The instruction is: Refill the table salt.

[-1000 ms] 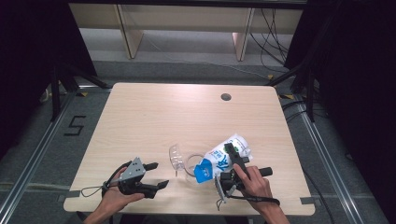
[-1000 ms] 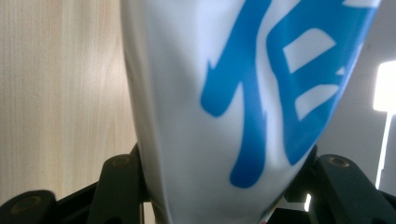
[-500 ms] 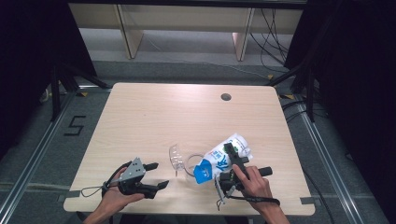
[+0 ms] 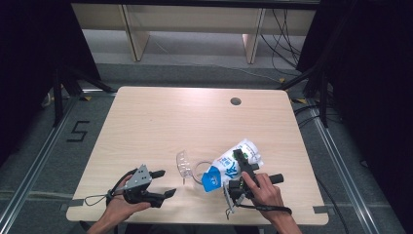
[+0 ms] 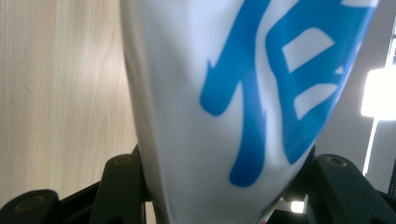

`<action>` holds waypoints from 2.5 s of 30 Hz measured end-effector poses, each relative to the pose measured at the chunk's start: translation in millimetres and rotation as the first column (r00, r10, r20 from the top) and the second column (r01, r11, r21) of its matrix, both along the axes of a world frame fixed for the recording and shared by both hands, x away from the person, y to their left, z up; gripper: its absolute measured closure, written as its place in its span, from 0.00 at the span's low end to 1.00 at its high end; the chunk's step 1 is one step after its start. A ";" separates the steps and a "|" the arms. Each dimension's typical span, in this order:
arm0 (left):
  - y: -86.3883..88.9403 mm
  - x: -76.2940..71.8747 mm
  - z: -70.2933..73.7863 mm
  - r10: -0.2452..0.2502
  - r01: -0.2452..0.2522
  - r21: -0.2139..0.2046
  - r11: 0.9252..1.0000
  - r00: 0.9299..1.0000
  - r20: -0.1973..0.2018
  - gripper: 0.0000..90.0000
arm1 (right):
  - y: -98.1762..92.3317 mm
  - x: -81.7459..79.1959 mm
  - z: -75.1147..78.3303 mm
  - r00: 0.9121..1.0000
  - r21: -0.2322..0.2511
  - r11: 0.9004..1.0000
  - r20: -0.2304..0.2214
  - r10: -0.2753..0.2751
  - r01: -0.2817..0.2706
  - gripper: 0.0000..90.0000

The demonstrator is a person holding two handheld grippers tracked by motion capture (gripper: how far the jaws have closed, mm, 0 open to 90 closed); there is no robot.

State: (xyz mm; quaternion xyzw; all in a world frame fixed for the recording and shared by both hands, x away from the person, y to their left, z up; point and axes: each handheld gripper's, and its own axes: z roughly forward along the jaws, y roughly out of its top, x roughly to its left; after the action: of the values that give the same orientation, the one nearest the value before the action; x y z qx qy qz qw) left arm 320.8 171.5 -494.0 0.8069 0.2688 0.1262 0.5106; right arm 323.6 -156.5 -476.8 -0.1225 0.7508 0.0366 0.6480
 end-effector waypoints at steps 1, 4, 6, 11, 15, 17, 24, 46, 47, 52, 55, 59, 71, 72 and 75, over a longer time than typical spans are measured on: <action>0.2 0.0 0.2 -0.001 0.001 0.002 1.000 1.000 -0.002 0.26 | 0.1 0.0 0.1 1.000 -0.002 1.000 0.001 0.000 0.000 0.55; -0.1 -0.1 0.1 0.000 0.000 0.001 1.000 1.000 -0.001 0.26 | 0.2 -0.2 0.5 1.000 -0.007 1.000 0.004 0.000 0.000 0.55; 0.1 0.0 0.1 -0.001 0.001 0.002 1.000 1.000 -0.002 0.26 | -1.1 -1.4 -3.0 1.000 0.037 0.999 -0.015 -0.024 0.025 0.55; 0.2 0.0 0.2 -0.002 0.002 0.003 1.000 1.000 -0.003 0.26 | -0.9 -1.8 -3.0 1.000 0.034 0.999 -0.011 -0.027 0.028 0.55; 0.0 -0.1 0.0 0.002 -0.002 0.000 1.000 1.000 -0.001 0.26 | -0.7 -2.3 -2.0 1.000 0.021 0.999 -0.007 -0.028 0.028 0.55; 0.0 0.0 0.0 0.001 -0.001 0.000 1.000 1.000 -0.001 0.26 | -0.9 -2.9 -3.6 0.999 0.041 0.999 -0.009 -0.036 0.037 0.55; -0.1 0.0 -0.1 0.001 -0.001 0.000 1.000 1.000 -0.002 0.26 | -0.9 -2.6 -3.2 0.999 0.027 0.999 0.005 -0.032 0.032 0.55; -0.1 0.1 -0.3 0.000 0.000 0.001 1.000 1.000 -0.003 0.26 | -0.4 -1.7 -4.1 1.000 0.039 0.999 0.007 -0.026 0.026 0.55; -0.2 0.1 -0.3 0.000 0.000 0.000 1.000 1.000 -0.003 0.26 | -0.1 -1.2 -3.4 1.000 0.031 0.999 0.011 -0.018 0.017 0.55; -0.3 0.0 -0.3 0.000 0.000 0.001 1.000 1.000 -0.002 0.26 | 2.0 0.2 1.4 0.999 -0.032 0.999 0.039 0.023 -0.022 0.55; -0.2 0.0 -0.3 0.001 -0.001 0.001 1.000 1.000 -0.002 0.26 | 0.9 -1.9 -2.6 1.000 0.019 1.000 0.009 -0.020 0.020 0.55; -0.2 0.0 -0.2 0.001 -0.001 0.000 1.000 1.000 -0.002 0.26 | 1.9 0.5 1.2 0.999 -0.029 0.999 0.038 0.024 -0.023 0.55; -0.1 -0.1 -0.1 0.000 0.000 0.002 1.000 1.000 -0.001 0.26 | -0.1 -1.0 -2.2 1.000 0.012 1.000 0.027 -0.008 0.007 0.55; -0.1 -0.1 -0.1 0.001 -0.001 0.002 1.000 1.000 -0.001 0.26 | -0.6 -1.6 -3.2 1.000 0.024 1.000 0.023 -0.018 0.017 0.55; -0.1 -0.1 -0.2 0.001 -0.001 0.002 1.000 1.000 -0.001 0.26 | -0.7 -1.6 -2.9 1.000 0.018 1.000 0.026 -0.017 0.016 0.55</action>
State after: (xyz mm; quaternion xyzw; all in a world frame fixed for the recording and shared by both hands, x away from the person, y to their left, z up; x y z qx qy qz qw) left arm 320.8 171.3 -494.2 0.8074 0.2692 0.1262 0.5096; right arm 322.0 -157.2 -479.7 -0.1111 0.7429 0.0363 0.6591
